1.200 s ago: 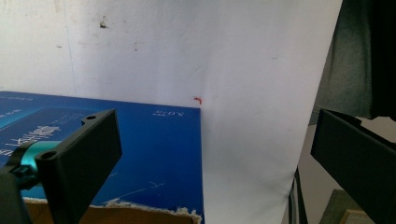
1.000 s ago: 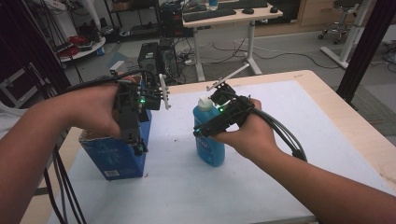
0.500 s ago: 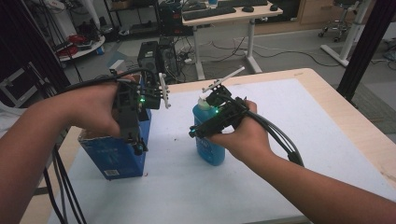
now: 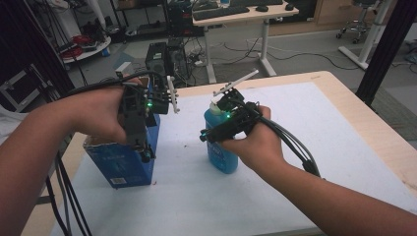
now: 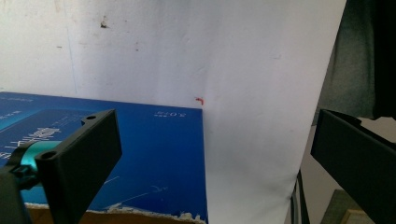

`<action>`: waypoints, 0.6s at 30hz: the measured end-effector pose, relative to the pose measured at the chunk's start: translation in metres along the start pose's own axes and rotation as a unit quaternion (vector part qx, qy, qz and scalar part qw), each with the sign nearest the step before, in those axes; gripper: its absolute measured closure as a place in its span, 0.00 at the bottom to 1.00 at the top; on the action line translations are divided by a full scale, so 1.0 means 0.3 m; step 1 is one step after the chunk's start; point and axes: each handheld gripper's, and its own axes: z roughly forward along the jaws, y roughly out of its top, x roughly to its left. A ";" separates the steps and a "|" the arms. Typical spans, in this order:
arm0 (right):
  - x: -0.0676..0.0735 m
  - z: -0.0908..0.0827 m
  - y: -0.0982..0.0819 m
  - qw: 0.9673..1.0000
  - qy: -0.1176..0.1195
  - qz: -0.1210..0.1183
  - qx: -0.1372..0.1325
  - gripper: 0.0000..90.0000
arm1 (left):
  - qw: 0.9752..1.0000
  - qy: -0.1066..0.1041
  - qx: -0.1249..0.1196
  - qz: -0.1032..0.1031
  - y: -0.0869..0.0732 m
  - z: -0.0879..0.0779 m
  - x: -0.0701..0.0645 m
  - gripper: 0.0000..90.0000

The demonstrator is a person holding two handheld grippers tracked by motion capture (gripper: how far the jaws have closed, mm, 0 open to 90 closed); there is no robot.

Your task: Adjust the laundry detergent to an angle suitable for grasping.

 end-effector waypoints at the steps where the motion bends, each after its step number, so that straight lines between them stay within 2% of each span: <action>1: 0.000 0.000 0.000 1.000 0.000 0.000 0.000 0.15 | 1.000 0.000 0.000 0.000 0.000 0.000 0.000 0.02; 8: -0.001 0.000 -0.002 1.000 -0.009 0.003 0.002 0.15 | 1.000 -0.001 0.001 -0.004 -0.005 0.003 -0.002 0.02; 18: 0.005 -0.005 -0.002 1.000 -0.012 -0.002 0.000 0.21 | 1.000 -0.001 0.004 0.001 0.004 0.004 -0.001 0.02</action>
